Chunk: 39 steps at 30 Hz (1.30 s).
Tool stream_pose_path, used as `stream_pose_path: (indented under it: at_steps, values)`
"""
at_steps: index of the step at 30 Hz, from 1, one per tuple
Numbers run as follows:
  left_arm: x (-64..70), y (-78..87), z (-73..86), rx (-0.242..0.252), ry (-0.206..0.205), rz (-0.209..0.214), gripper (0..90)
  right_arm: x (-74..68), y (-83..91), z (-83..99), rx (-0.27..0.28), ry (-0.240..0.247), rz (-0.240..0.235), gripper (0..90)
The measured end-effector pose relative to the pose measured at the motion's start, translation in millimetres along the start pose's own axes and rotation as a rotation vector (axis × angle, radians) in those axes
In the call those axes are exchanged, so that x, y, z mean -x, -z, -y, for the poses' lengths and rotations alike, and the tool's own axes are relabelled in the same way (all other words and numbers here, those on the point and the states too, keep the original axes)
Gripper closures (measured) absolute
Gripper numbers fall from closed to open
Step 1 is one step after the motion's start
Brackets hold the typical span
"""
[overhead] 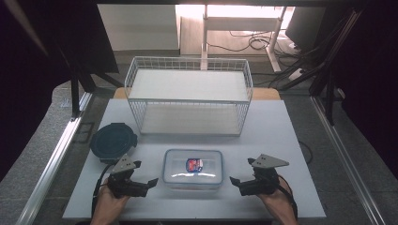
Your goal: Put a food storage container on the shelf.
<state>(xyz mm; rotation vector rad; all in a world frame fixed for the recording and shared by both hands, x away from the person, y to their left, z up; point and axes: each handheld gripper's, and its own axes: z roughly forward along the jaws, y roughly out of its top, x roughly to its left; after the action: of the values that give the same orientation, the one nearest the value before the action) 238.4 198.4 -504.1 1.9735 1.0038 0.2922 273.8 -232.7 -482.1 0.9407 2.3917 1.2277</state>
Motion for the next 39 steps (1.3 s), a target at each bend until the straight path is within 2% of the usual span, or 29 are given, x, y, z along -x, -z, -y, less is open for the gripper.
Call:
stream_pose_path:
  at_steps: [1,3,4,6,7,11,12,13,14,15,16,17,18,21,23,24,25,26,27,28,31,32,33,34,35,36,37,38,39]
  values:
    - [0.0,0.0,0.0,0.000,0.000,0.000,5.1,0.0,0.0,0.0,0.000,0.000,0.000,2.9]
    - [-0.1,-5.4,-9.3,-0.004,0.012,0.049,3.4,-4.5,-4.8,-5.5,-0.027,-0.009,-0.009,2.2]
    - [-0.1,-5.4,-9.3,-0.004,0.012,0.049,3.1,-4.5,-4.8,-5.5,-0.027,-0.009,-0.009,2.2]
    - [0.6,-12.3,-16.8,-0.025,0.017,0.082,2.7,-8.5,-10.0,-12.1,-0.050,-0.019,-0.015,0.6]
    - [0.6,-12.3,-16.8,-0.025,0.017,0.082,2.4,-8.5,-10.0,-12.1,-0.050,-0.019,-0.015,0.6]
    - [-2.0,-21.2,-26.1,-0.036,0.024,0.126,2.1,-10.6,-16.0,-18.9,-0.061,-0.052,-0.045,0.2]
    - [-4.8,-26.0,-31.8,-0.043,0.030,0.150,2.0,-11.3,-18.8,-21.7,-0.077,-0.053,-0.048,0.3]
    - [-4.8,-26.0,-31.8,-0.043,0.030,0.150,2.2,-11.3,-18.8,-21.7,-0.077,-0.053,-0.048,0.3]
    - [-7.5,-32.0,-37.6,-0.048,0.042,0.189,2.0,-11.9,-23.1,-25.2,-0.104,-0.047,-0.061,0.7]
    - [-7.5,-32.0,-37.6,-0.048,0.042,0.189,0.9,-11.9,-23.1,-25.2,-0.104,-0.047,-0.061,0.7]
    - [-8.9,-39.7,-42.6,-0.058,0.055,0.231,0.0,-12.8,-28.9,-29.6,-0.121,-0.053,-0.081,1.7]
    - [-8.9,-39.7,-42.6,-0.058,0.055,0.231,0.0,-12.8,-28.9,-29.6,-0.121,-0.053,-0.081,1.7]
    - [-8.9,-48.6,-46.7,-0.089,0.053,0.247,0.0,-14.1,-37.3,-34.1,-0.145,-0.069,-0.110,1.9]
    - [-9.3,-56.7,-48.3,-0.114,0.053,0.254,0.0,-14.8,-46.6,-37.1,-0.166,-0.081,-0.130,1.9]
    - [-11.8,-63.1,-46.6,-0.140,0.071,0.274,0.0,-13.3,-55.0,-37.5,-0.186,-0.126,-0.158,1.6]
    - [-14.6,-67.4,-42.4,-0.159,0.099,0.307,0.0,-9.6,-60.1,-35.9,-0.202,-0.190,-0.207,1.7]
    - [-14.6,-67.4,-42.4,-0.159,0.099,0.307,0.0,-9.6,-60.1,-35.9,-0.202,-0.190,-0.207,1.7]
    - [-16.4,-69.0,-40.0,-0.163,0.118,0.336,0.0,-6.4,-63.5,-32.8,-0.219,-0.238,-0.251,2.5]
    - [-17.3,-70.5,-35.9,-0.177,0.147,0.370,0.0,-5.2,-64.3,-31.3,-0.231,-0.260,-0.279,4.1]
    - [-17.4,-70.1,-34.4,-0.183,0.154,0.381,0.0,-4.7,-65.0,-30.0,-0.238,-0.274,-0.309,5.9]
    - [-15.6,-68.1,-32.3,-0.211,0.158,0.395,0.2,-5.5,-65.1,-29.1,-0.253,-0.289,-0.323,6.1]
    - [-13.0,-63.9,-30.9,-0.211,0.171,0.388,2.3,-5.4,-63.3,-29.0,-0.270,-0.294,-0.329,8.4]
    - [-13.0,-63.9,-30.9,-0.211,0.171,0.388,4.2,-5.4,-63.3,-29.0,-0.270,-0.294,-0.329,8.4]
    - [-12.1,-58.4,-30.0,-0.216,0.163,0.388,6.5,-5.2,-60.0,-28.5,-0.272,-0.305,-0.331,12.4]
    - [-12.1,-58.4,-30.0,-0.216,0.163,0.388,9.4,-5.2,-60.0,-28.5,-0.272,-0.305,-0.331,12.4]
    - [-12.0,-54.9,-29.0,-0.212,0.165,0.390,13.8,-4.7,-55.4,-27.9,-0.260,-0.314,-0.326,18.2]
    - [-12.5,-50.8,-27.7,-0.204,0.174,0.390,13.8,-4.7,-55.4,-27.9,-0.260,-0.314,-0.326,18.2]
    - [-13.9,-43.2,-23.7,-0.183,0.195,0.398,24.4,-4.5,-50.9,-26.8,-0.261,-0.333,-0.329,22.8]
    - [-13.9,-43.2,-23.7,-0.183,0.195,0.398,28.4,-4.5,-50.9,-26.8,-0.261,-0.333,-0.329,22.8]
